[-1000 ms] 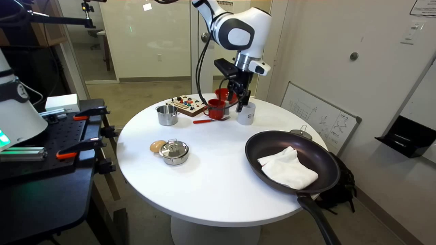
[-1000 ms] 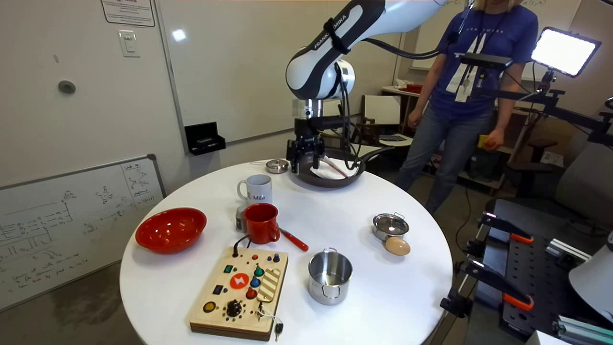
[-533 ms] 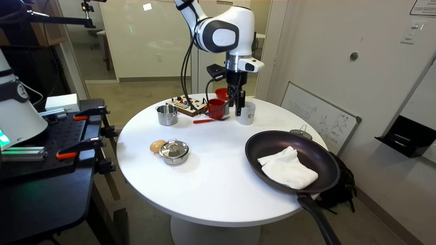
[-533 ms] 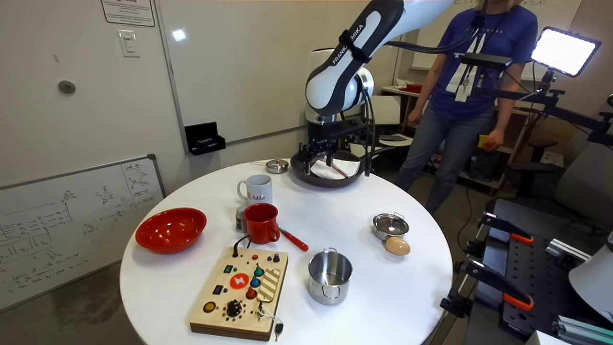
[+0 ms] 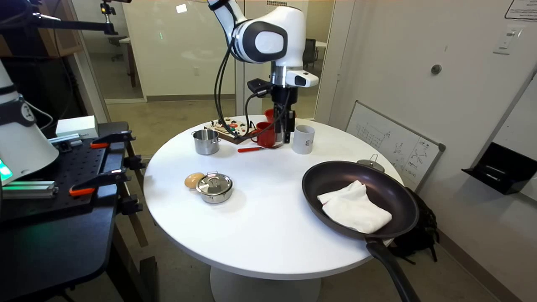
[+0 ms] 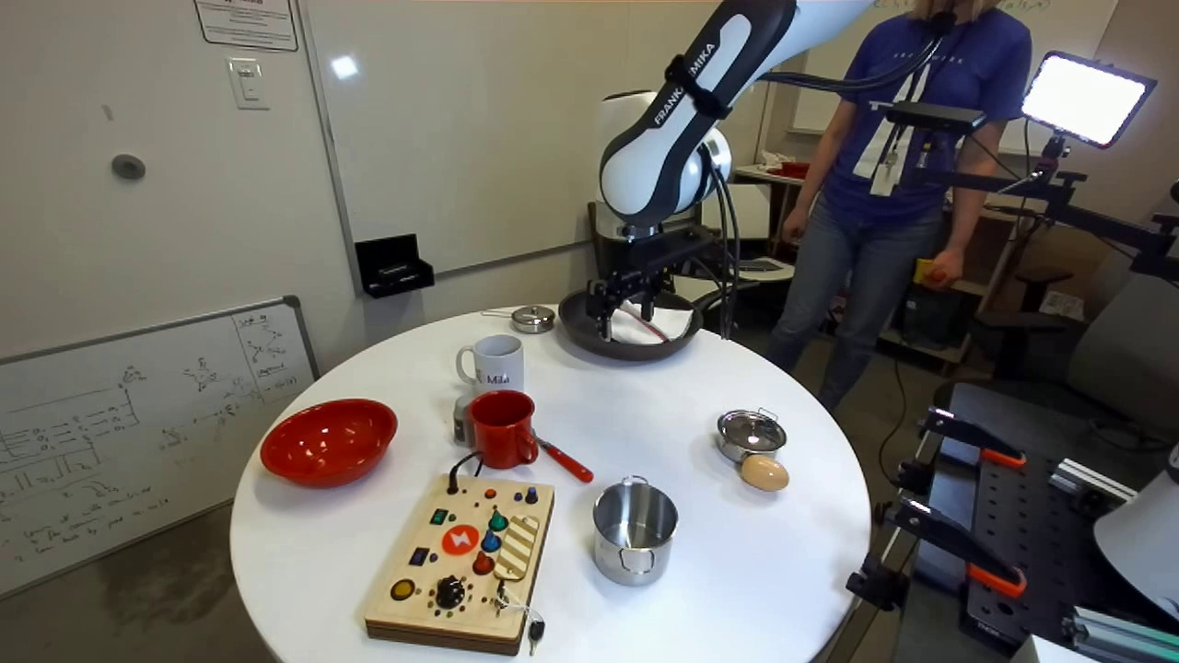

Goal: Move the red cup slightly to the left

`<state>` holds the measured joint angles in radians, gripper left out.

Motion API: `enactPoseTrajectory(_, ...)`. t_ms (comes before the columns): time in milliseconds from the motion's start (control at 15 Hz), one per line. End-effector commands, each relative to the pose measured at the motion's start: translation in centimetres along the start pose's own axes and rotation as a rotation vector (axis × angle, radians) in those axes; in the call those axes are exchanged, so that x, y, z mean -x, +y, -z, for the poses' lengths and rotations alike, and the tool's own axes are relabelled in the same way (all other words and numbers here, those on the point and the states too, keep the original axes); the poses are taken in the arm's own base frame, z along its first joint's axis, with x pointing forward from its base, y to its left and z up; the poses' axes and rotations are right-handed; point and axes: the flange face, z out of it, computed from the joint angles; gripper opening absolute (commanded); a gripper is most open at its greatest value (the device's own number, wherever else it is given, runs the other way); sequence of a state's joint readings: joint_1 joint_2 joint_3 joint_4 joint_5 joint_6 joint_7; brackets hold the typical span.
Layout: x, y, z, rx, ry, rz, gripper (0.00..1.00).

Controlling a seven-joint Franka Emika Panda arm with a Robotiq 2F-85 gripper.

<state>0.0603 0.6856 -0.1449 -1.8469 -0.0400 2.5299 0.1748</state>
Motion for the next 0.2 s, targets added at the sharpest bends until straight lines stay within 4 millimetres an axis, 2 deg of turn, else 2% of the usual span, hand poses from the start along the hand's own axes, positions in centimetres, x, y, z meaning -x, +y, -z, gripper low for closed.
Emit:
enactPoseTrajectory(0, -0.07, 0.03, 0.02, 0.0, -0.001, 0.0, 1.0)
enactPoseTrajectory(133, -0.07, 0.03, 0.02, 0.0, -0.001, 0.0, 1.0)
